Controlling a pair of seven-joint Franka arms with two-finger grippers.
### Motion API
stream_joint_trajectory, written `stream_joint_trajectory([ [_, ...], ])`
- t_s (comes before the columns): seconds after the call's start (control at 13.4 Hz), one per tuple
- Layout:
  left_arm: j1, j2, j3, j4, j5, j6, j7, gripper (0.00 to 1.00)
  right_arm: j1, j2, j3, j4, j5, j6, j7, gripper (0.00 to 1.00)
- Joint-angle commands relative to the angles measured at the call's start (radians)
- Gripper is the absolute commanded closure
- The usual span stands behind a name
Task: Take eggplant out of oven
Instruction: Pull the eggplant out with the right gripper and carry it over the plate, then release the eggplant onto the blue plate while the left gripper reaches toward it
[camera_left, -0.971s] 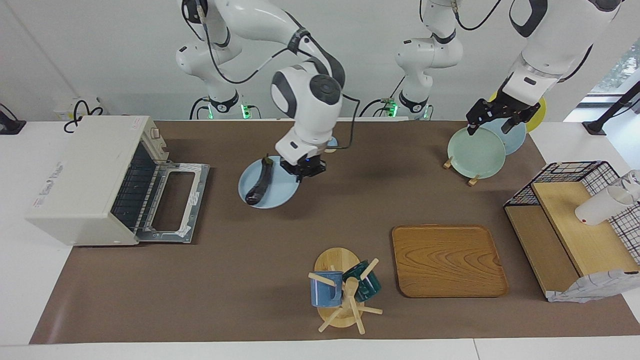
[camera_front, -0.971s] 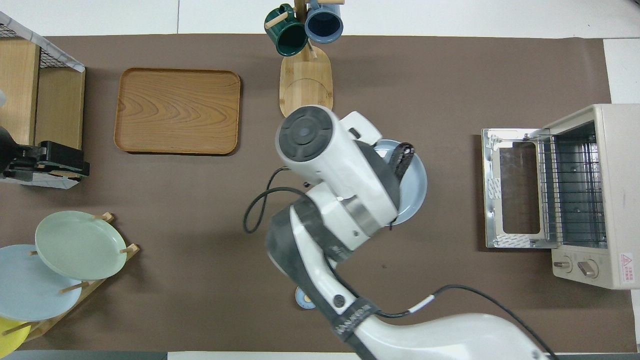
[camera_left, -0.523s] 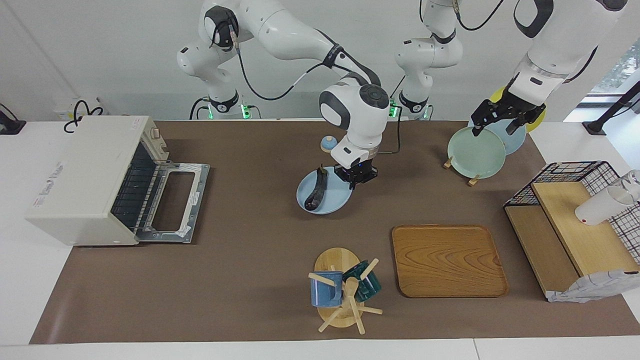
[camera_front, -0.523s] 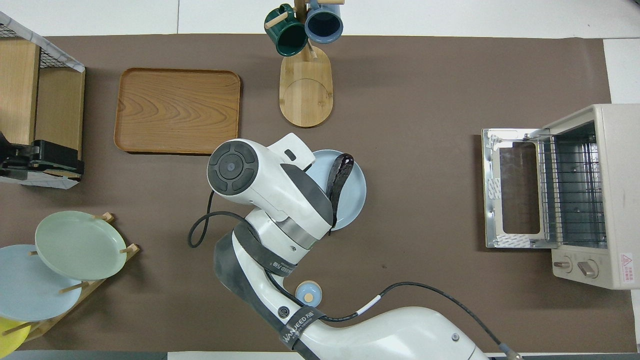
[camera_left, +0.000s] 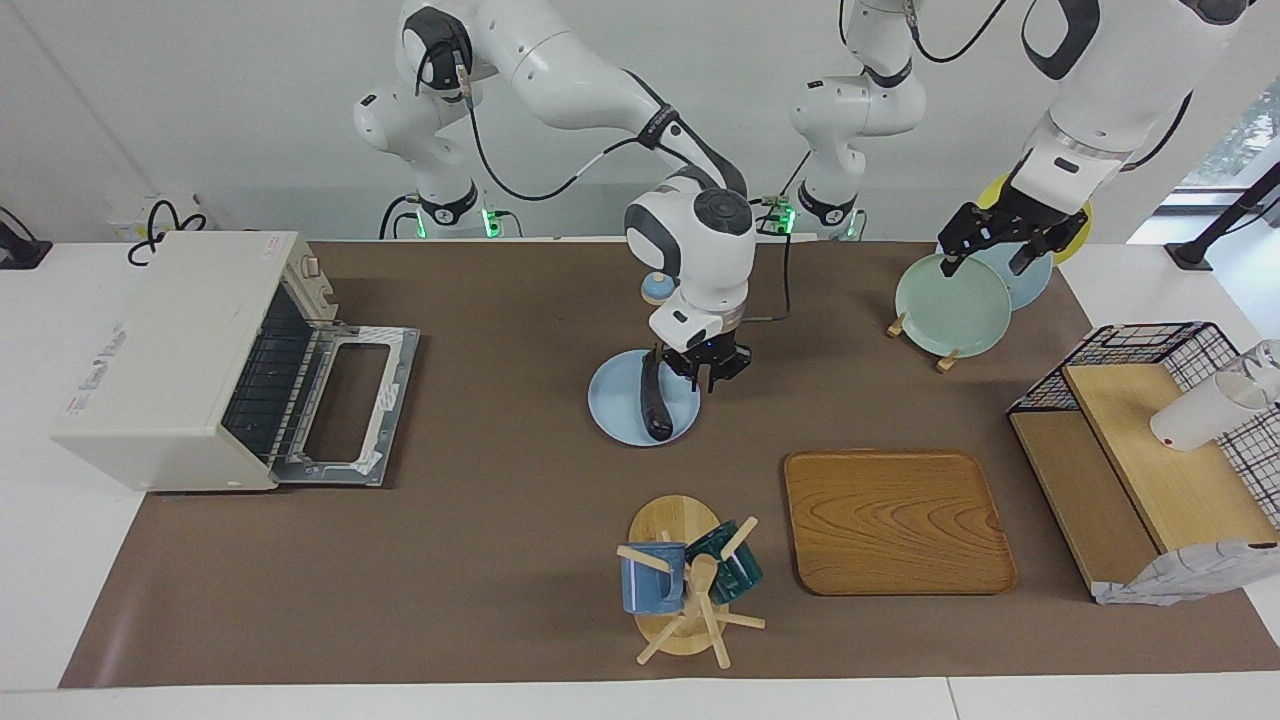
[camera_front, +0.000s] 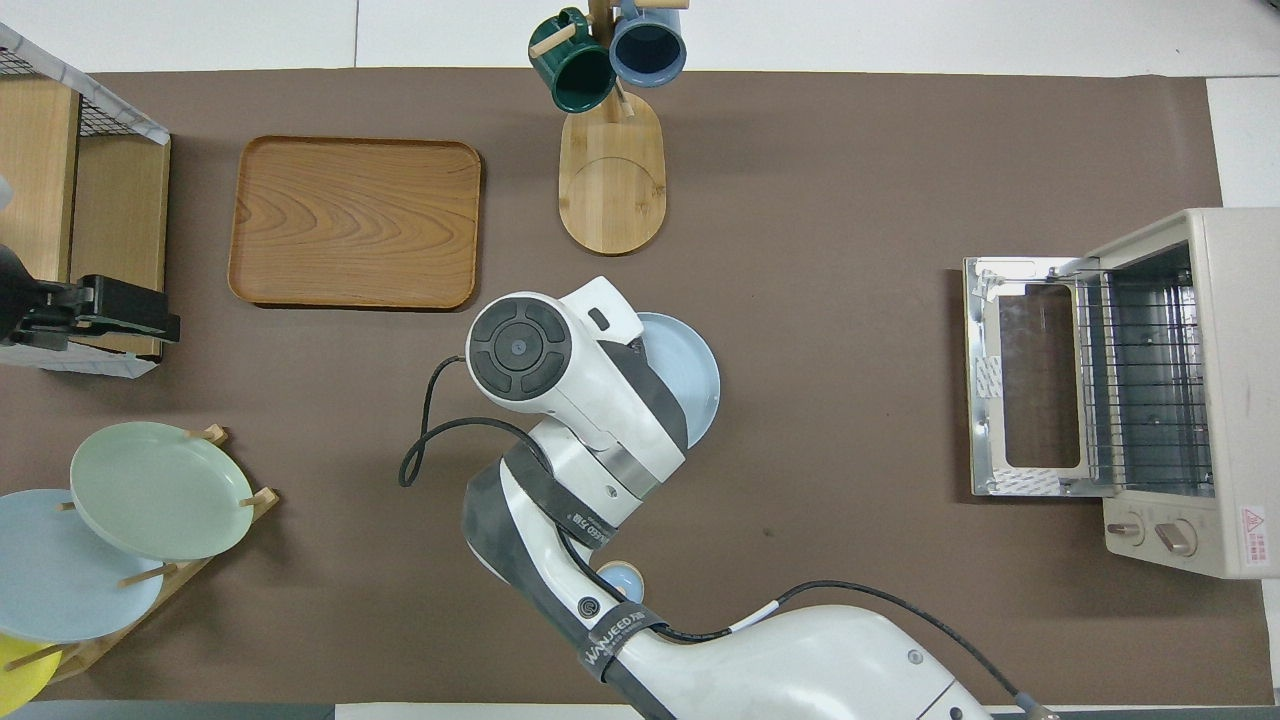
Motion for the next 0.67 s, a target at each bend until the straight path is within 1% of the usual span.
stream_joint_trajectory([
  [0.0, -0.056, 0.022, -0.002, -0.013, -0.015, 0.042, 0.008, 0.00, -0.029, -0.061, 0.003, 0.026, -0.113, -0.168, -0.082, 0.61],
  [0.15, -0.108, 0.041, -0.002, -0.031, -0.019, 0.082, -0.002, 0.00, -0.133, -0.175, 0.002, -0.051, -0.115, -0.258, -0.207, 0.82],
  [0.22, -0.142, 0.051, -0.002, -0.043, -0.030, 0.103, -0.005, 0.00, -0.185, -0.237, 0.000, -0.128, -0.117, -0.262, -0.275, 0.95],
  [0.3, -0.174, 0.071, -0.002, -0.048, -0.065, 0.126, -0.031, 0.00, -0.241, -0.294, 0.000, -0.230, -0.124, -0.239, -0.336, 1.00],
  [0.37, -0.250, 0.124, -0.003, -0.046, -0.082, 0.173, -0.086, 0.00, -0.336, -0.350, 0.000, -0.367, -0.126, -0.140, -0.391, 1.00],
  [0.45, -0.306, 0.168, -0.003, -0.046, -0.082, 0.227, -0.147, 0.00, -0.387, -0.377, 0.000, -0.453, -0.126, -0.089, -0.416, 1.00],
  [0.52, -0.358, 0.191, -0.003, -0.048, -0.082, 0.264, -0.182, 0.00, -0.429, -0.394, 0.000, -0.518, -0.126, -0.029, -0.447, 1.00],
  [0.6, -0.398, 0.215, -0.003, -0.049, -0.082, 0.290, -0.192, 0.00, -0.467, -0.403, 0.000, -0.559, -0.126, 0.002, -0.478, 1.00],
])
